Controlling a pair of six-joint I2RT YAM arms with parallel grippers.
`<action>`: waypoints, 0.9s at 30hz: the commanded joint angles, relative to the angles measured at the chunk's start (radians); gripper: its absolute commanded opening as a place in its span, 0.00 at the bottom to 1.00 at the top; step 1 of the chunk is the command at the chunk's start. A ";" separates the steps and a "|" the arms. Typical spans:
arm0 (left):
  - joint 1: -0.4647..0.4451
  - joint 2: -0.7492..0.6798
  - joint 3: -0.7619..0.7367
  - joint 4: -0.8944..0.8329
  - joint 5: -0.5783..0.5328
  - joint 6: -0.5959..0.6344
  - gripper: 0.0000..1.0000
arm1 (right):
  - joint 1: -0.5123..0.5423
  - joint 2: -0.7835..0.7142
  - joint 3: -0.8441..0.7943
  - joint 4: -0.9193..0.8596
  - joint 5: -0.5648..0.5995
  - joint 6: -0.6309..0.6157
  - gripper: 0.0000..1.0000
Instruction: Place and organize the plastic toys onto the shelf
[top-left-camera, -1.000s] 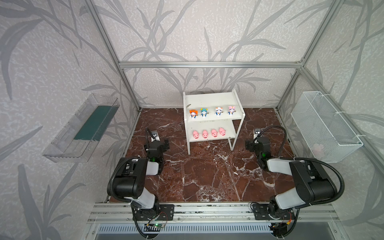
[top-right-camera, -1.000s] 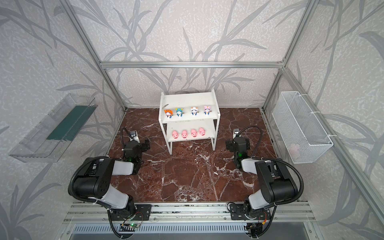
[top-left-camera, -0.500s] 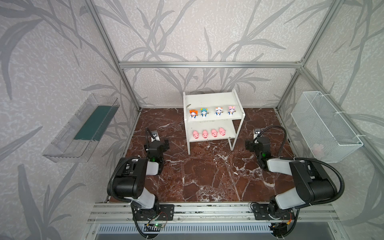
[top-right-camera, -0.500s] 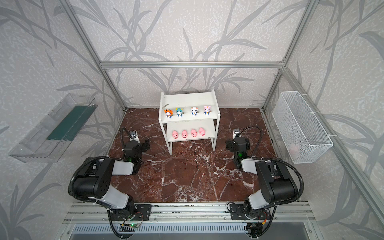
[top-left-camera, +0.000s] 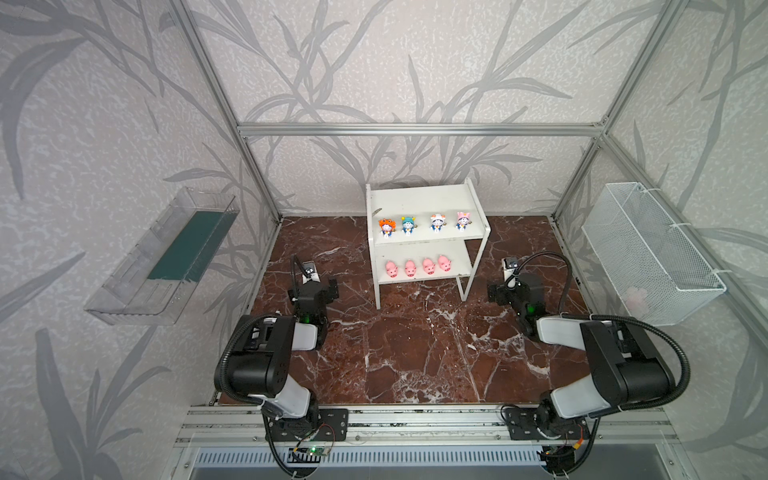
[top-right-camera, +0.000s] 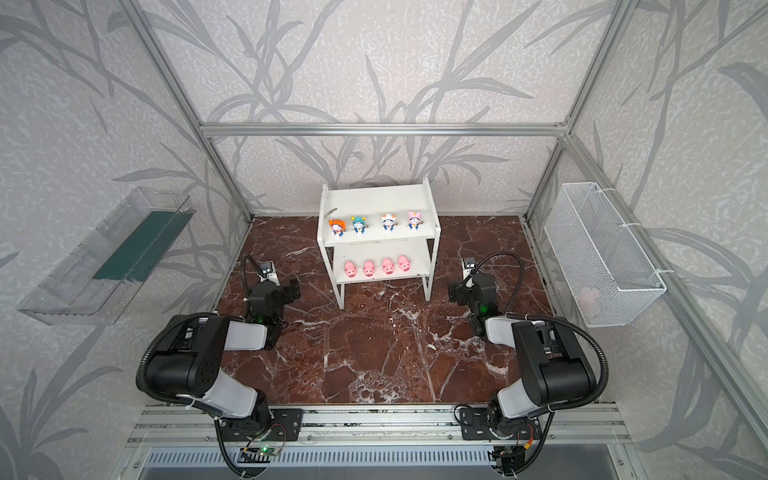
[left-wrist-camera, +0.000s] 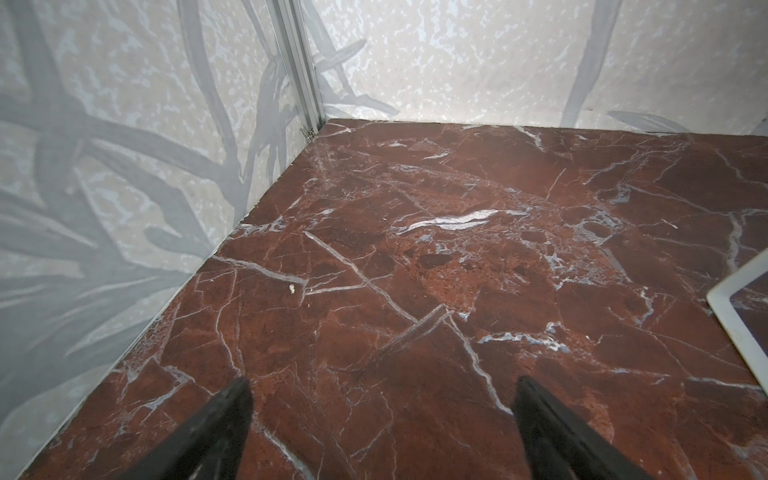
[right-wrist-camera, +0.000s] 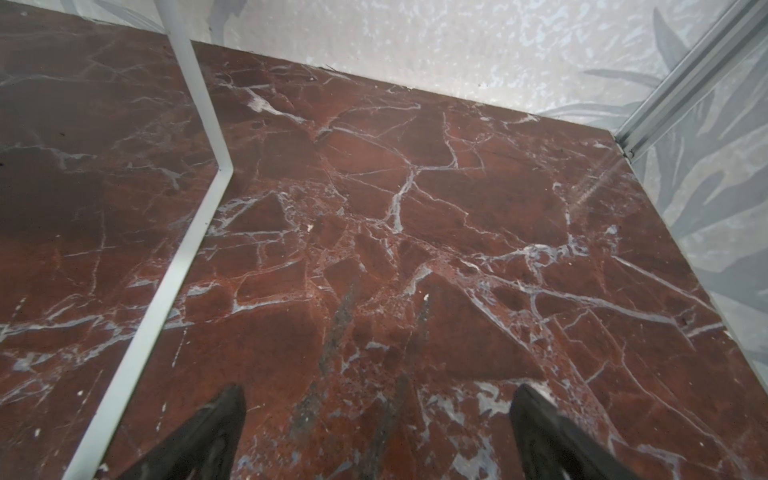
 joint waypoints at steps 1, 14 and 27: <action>0.006 0.002 0.004 0.032 0.008 -0.005 0.99 | -0.005 0.000 0.062 -0.056 0.059 0.031 0.99; 0.006 0.003 0.004 0.032 0.007 -0.005 0.99 | 0.111 0.333 0.547 -0.698 -0.167 -0.225 0.99; 0.007 0.003 0.004 0.032 0.008 -0.006 0.99 | -0.042 -0.008 0.056 -0.046 -0.093 0.027 0.99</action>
